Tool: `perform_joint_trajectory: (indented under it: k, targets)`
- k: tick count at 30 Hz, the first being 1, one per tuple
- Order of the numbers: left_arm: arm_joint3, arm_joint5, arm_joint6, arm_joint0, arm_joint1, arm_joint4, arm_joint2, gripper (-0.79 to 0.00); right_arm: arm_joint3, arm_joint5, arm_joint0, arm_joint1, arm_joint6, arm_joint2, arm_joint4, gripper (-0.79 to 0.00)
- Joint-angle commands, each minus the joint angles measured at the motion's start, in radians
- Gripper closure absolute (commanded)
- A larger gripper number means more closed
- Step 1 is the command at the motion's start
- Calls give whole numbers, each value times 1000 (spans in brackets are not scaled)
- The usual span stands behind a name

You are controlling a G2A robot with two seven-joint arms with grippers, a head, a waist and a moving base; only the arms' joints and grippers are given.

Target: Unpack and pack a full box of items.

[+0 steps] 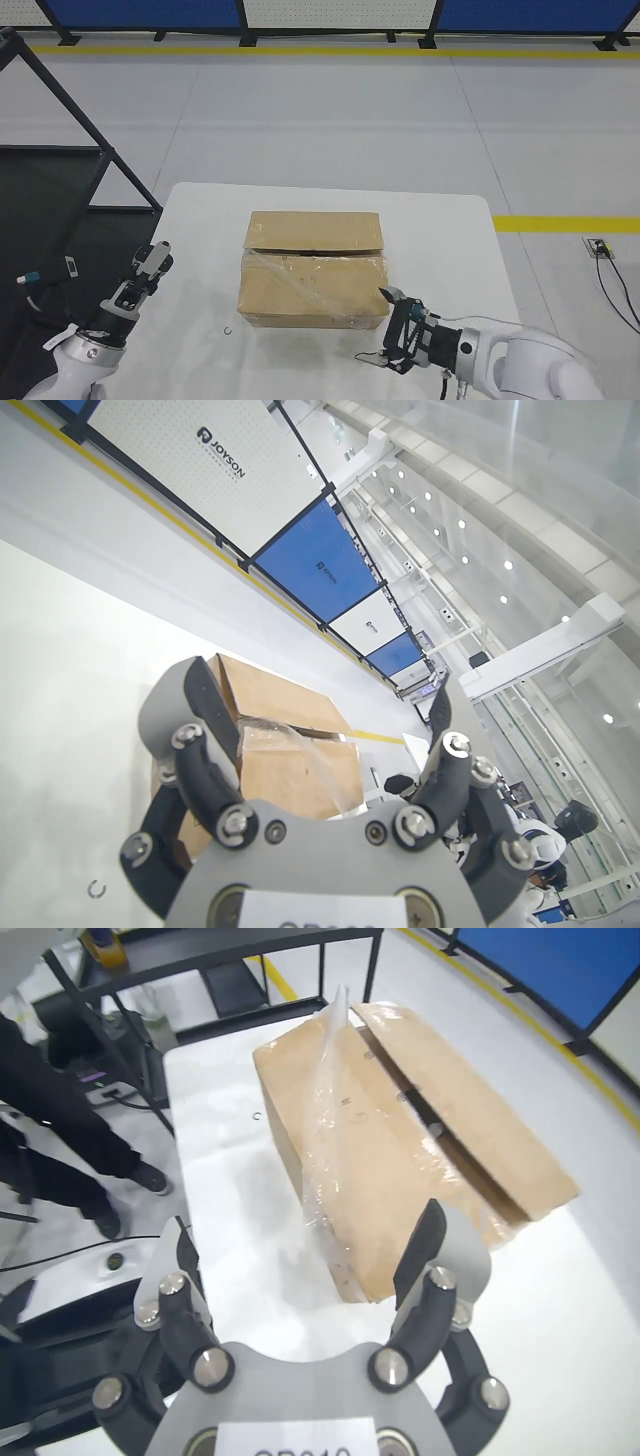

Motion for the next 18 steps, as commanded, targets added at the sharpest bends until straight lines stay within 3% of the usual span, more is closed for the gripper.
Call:
perform_joint_trajectory:
  k: [1, 5, 14, 18]
  targets:
    - [0, 0, 0, 0, 0, 0, 0, -785, -61, 32, -44, 2, -93, -33, -312, -785]
    - [0, 0, 0, 0, 0, 0, 0, -785, -68, 75, -123, 8, -226, -137, -673, -785]
    - [0, 0, 0, 0, 0, 0, 0, -785, -56, 101, -129, 7, -224, -143, -691, -785]
    - [0, 0, 0, 0, 0, 0, 0, -785, -48, 148, -126, 8, -283, -201, -888, -785]
